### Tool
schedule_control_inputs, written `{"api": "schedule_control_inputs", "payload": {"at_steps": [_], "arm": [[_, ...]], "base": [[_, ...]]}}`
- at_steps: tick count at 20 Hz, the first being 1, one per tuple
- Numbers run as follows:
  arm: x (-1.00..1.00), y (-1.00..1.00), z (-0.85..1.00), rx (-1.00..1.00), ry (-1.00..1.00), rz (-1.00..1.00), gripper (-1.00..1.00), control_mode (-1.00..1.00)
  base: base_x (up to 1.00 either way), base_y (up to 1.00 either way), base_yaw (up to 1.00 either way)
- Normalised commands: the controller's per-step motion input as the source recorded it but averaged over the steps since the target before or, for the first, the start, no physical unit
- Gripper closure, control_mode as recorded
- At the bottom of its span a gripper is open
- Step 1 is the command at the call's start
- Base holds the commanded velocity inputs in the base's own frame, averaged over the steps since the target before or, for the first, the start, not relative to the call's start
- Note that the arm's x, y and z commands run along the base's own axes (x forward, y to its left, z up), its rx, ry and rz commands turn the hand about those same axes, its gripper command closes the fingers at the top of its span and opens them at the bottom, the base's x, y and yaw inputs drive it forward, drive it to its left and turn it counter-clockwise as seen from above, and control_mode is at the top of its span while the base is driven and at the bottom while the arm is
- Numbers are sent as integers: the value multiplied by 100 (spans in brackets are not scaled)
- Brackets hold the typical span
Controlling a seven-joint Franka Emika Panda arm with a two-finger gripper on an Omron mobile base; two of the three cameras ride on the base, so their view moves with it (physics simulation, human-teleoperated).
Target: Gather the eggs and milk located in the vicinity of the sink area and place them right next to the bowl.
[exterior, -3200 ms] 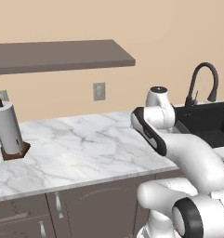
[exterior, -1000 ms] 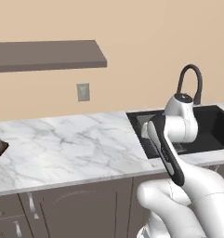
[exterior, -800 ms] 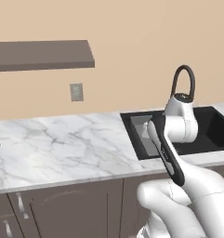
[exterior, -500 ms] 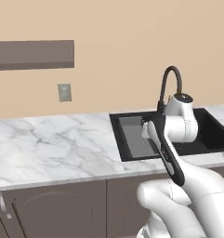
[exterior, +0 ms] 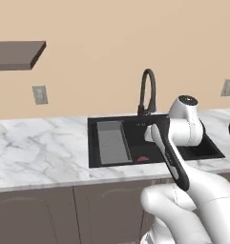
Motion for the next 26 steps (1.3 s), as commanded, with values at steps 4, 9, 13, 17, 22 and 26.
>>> {"api": "schedule_control_inputs", "payload": {"at_steps": [4,9,13,17,22,26], "arm": [[0,0,0,0,0,0,100,100],[0,0,0,0,0,0,100,100],[0,0,0,0,0,0,100,100],[0,0,0,0,0,0,100,100],[0,0,0,0,0,0,100,100],[0,0,0,0,0,0,100,100]], "base": [[0,-76,7],[0,-70,4],[0,-64,2],[0,-61,1],[0,-60,1],[0,-58,0]]}}
